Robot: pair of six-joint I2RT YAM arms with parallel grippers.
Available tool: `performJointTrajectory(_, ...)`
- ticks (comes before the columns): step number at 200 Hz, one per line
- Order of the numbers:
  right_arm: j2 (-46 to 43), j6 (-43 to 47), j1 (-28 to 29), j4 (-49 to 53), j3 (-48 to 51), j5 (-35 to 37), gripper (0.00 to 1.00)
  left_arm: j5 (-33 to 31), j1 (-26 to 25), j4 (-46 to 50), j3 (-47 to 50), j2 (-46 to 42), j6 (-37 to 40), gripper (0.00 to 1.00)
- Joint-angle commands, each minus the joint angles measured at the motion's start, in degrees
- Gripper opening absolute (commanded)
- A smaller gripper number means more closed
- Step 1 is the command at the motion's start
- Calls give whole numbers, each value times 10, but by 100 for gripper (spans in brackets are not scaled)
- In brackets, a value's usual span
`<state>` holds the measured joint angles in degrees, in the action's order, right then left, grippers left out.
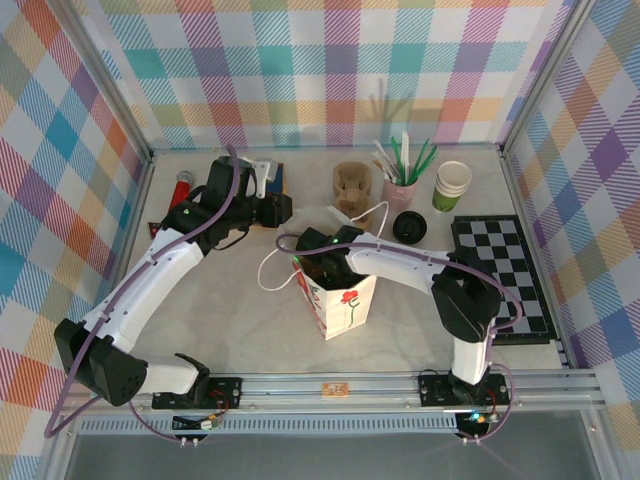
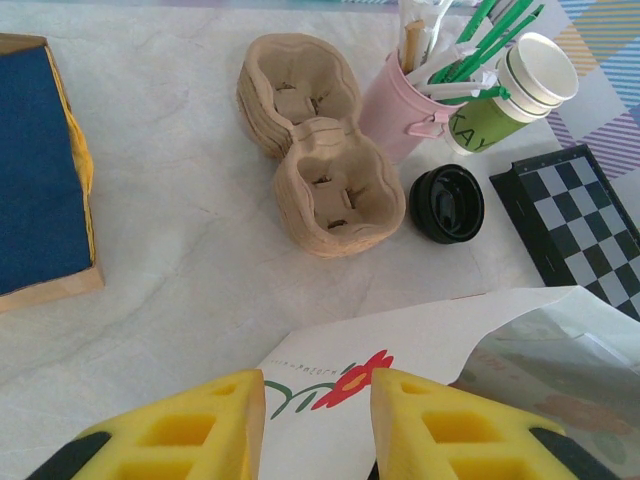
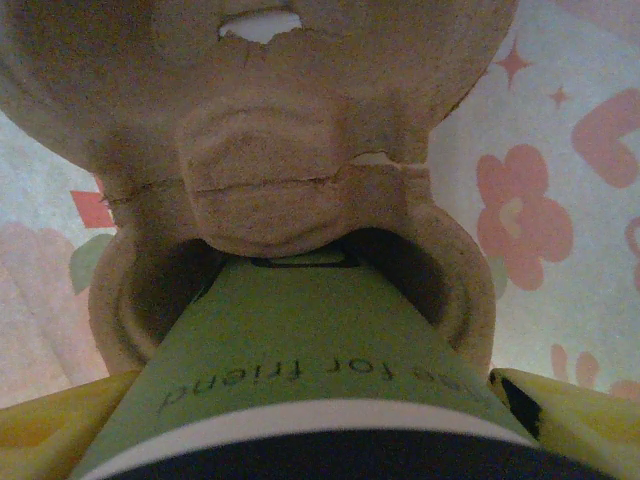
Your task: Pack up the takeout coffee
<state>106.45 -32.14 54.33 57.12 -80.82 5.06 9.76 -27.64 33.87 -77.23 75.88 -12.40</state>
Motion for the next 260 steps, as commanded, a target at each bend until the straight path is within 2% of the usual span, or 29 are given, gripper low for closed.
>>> performJointTrajectory(1,45,10,-3,-25,7,7,45,-4,-6,-14,1,-5,-3,34)
performJointTrajectory(98,18,17,-2,23,-36,8,80,-3,-7,-9,-3,9,3,34)
performJointTrajectory(105,17,17,-2,27,-40,7,89,-4,-7,-9,-3,9,3,34)
performJointTrajectory(121,16,18,-2,33,-45,5,100,-4,-7,-9,-3,9,2,34)
performJointTrajectory(260,-13,15,-2,94,-98,14,99,-10,-11,-1,-15,9,5,39)
